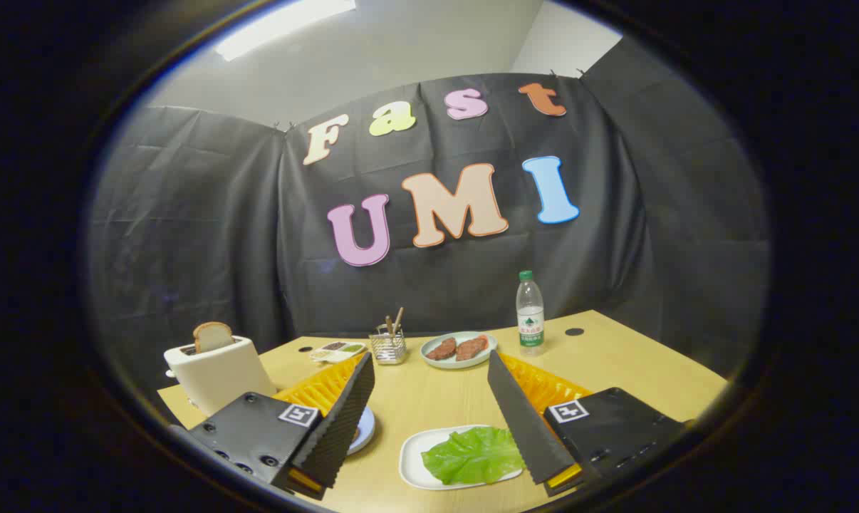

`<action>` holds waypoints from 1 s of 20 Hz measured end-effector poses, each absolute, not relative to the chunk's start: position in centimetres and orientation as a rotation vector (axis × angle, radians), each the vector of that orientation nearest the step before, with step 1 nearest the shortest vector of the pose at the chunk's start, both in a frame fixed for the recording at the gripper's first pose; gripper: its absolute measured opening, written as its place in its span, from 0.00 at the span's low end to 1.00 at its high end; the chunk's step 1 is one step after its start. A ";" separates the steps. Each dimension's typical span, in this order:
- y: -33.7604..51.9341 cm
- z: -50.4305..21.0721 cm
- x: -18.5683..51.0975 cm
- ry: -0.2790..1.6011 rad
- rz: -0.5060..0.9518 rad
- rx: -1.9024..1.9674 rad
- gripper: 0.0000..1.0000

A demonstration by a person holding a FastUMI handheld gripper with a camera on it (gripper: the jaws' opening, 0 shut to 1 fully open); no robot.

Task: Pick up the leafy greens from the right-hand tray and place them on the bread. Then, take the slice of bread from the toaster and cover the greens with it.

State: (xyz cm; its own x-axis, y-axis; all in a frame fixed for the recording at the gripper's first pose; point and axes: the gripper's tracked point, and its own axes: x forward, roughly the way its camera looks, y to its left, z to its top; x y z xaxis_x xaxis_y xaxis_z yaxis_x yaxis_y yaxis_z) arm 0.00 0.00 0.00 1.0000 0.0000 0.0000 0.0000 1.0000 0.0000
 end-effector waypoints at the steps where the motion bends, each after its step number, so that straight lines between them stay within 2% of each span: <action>1: 0.0 -0.2 0.0 0.005 0.005 0.000 1.00; 20: -3.2 -1.2 0.1 0.048 -0.058 0.034 1.00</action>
